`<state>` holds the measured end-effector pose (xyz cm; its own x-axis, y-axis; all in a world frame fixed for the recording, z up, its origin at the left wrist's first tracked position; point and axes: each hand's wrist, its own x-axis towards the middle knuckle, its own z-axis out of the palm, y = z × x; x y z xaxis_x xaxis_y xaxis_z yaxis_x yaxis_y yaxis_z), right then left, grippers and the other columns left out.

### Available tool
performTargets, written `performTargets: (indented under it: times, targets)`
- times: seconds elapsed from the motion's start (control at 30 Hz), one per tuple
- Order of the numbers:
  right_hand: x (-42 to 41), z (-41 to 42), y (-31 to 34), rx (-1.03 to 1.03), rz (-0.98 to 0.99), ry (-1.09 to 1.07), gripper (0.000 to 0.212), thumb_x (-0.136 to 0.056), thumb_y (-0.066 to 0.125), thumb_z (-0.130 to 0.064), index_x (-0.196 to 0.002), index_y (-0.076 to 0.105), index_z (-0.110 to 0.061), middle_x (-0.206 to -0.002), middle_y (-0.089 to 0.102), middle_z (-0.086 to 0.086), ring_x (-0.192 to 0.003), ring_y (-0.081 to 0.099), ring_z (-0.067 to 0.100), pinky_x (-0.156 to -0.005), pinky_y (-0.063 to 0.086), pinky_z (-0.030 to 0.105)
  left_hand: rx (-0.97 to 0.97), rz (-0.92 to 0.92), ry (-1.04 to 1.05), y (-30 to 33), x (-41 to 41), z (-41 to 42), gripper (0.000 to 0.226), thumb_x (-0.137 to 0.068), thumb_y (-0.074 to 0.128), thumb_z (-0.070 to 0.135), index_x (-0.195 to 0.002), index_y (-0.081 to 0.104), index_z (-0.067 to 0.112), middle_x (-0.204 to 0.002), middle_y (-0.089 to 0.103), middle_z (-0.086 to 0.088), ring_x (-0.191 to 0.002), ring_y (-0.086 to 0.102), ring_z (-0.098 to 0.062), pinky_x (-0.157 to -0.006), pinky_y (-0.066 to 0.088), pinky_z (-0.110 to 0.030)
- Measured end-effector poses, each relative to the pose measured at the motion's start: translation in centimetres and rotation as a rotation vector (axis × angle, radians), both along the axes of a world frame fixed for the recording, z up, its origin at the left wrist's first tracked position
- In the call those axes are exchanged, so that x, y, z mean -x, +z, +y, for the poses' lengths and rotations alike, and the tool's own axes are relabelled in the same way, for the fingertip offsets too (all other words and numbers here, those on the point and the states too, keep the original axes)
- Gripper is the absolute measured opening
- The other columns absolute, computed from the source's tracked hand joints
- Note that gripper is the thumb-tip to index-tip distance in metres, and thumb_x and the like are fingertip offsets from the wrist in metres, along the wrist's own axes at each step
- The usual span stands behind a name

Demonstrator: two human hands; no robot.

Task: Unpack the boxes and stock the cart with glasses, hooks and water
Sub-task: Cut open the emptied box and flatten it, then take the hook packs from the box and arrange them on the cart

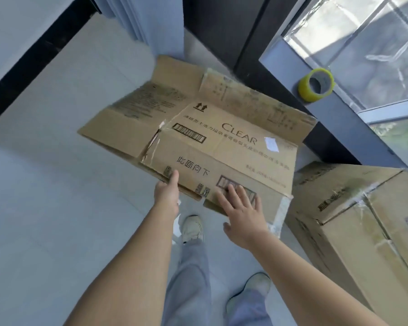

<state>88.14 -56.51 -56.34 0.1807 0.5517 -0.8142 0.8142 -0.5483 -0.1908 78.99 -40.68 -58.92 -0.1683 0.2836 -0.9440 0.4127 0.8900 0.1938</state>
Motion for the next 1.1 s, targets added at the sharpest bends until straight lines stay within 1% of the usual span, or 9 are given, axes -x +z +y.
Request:
performTargets:
  times: [0.03, 0.1, 0.17, 0.27, 0.37, 0.53, 0.7, 0.9, 1.1]
  targets:
    - [0.0, -0.2, -0.6, 0.126, 0.069, -0.024, 0.077, -0.096, 0.042, -0.040, -0.149, -0.012, -0.029, -0.158, -0.015, 0.002, -0.145, -0.013, 0.027, -0.113, 0.002, 0.056, 0.012, 0.132, -0.101, -0.7, 0.1, -0.2, 0.059, -0.093, 0.056, 0.038, -0.136, 0.040, 0.001, -0.137, 0.047, -0.014, -0.115, 0.050, -0.031, -0.092, 0.045, -0.040]
    - [0.3, -0.2, -1.6, 0.235, 0.149, -0.093, 0.075, -0.097, 0.040, -0.041, -0.150, -0.010, -0.026, -0.158, -0.011, 0.002, -0.146, -0.010, 0.026, -0.114, 0.008, 0.053, -0.055, 0.208, -0.366, -1.9, 0.2, -0.8, 0.052, -0.093, 0.056, 0.028, -0.134, 0.042, -0.002, -0.136, 0.049, -0.017, -0.115, 0.052, -0.032, -0.091, 0.044, -0.038]
    - [1.0, -0.1, -1.7, 0.191, 0.174, -0.162, 0.071, -0.097, 0.041, -0.038, -0.151, -0.003, -0.022, -0.158, 0.001, 0.003, -0.146, 0.000, 0.026, -0.114, 0.014, 0.049, -0.209, 0.158, -0.840, -2.4, 0.0, -1.7, 0.048, -0.093, 0.051, 0.023, -0.136, 0.042, 0.004, -0.135, 0.050, -0.015, -0.119, 0.051, -0.032, -0.096, 0.043, -0.038]
    - [1.6, -0.5, -1.1, 0.109, 0.119, -0.192, 0.061, -0.095, 0.042, -0.034, -0.147, 0.015, -0.017, -0.148, 0.025, 0.006, -0.139, 0.019, 0.026, -0.109, 0.024, 0.043, -0.368, 0.106, -1.458, -1.8, -0.9, -3.5, 0.039, -0.095, 0.044, 0.021, -0.133, 0.046, 0.011, -0.131, 0.053, -0.009, -0.119, 0.049, -0.029, -0.093, 0.040, -0.036]
    - [0.9, -1.6, 0.2, 0.150, 0.073, -0.256, 0.044, -0.095, 0.041, -0.032, -0.133, 0.035, -0.012, -0.135, 0.040, 0.008, -0.129, 0.032, 0.028, -0.101, 0.030, 0.039, -0.406, 0.071, -1.817, 0.0, -2.6, -5.0, 0.029, -0.097, 0.039, 0.019, -0.122, 0.051, 0.010, -0.126, 0.053, -0.009, -0.116, 0.048, -0.028, -0.088, 0.039, -0.035]
    - [-0.6, -5.0, 3.3, 0.152, 0.026, -0.417, 0.043, -0.096, 0.038, -0.032, -0.133, 0.038, -0.011, -0.135, 0.041, 0.008, -0.126, 0.035, 0.028, -0.099, 0.032, 0.037, -0.554, -0.010, -2.136, 3.5, -5.2, -7.1, 0.026, -0.097, 0.037, 0.017, -0.118, 0.050, 0.010, -0.122, 0.053, -0.008, -0.116, 0.046, -0.027, -0.090, 0.037, -0.036]
    - [-2.0, -11.6, 7.3, 0.141, 0.001, -0.654, 0.045, -0.096, 0.039, -0.032, -0.136, 0.037, -0.011, -0.139, 0.039, 0.009, -0.129, 0.032, 0.028, -0.101, 0.032, 0.038, -0.613, -0.120, -2.305, 7.8, -8.4, -12.1, 0.022, -0.098, 0.037, 0.018, -0.113, 0.051, 0.010, -0.118, 0.055, -0.009, -0.112, 0.049, -0.028, -0.085, 0.040, -0.036]
    - [-2.6, -23.3, 11.0, 0.146, -0.070, -0.832, 0.046, -0.096, 0.039, -0.033, -0.137, 0.036, -0.012, -0.141, 0.036, 0.009, -0.131, 0.031, 0.029, -0.103, 0.031, 0.040, -0.742, -0.207, -2.495, 12.8, -12.3, -23.2, 0.026, -0.099, 0.036, 0.022, -0.117, 0.050, 0.010, -0.122, 0.053, -0.010, -0.116, 0.048, -0.029, -0.091, 0.040, -0.038]
    - [-2.6, -36.7, 14.0, 0.103, -0.118, -0.979, 0.044, -0.096, 0.040, -0.032, -0.134, 0.039, -0.010, -0.140, 0.039, 0.010, -0.130, 0.033, 0.029, -0.103, 0.032, 0.039, -0.707, -0.195, -2.584, 16.3, -14.5, -35.7, 0.029, -0.098, 0.038, 0.025, -0.120, 0.050, 0.010, -0.126, 0.053, -0.011, -0.119, 0.049, -0.031, -0.090, 0.040, -0.038]
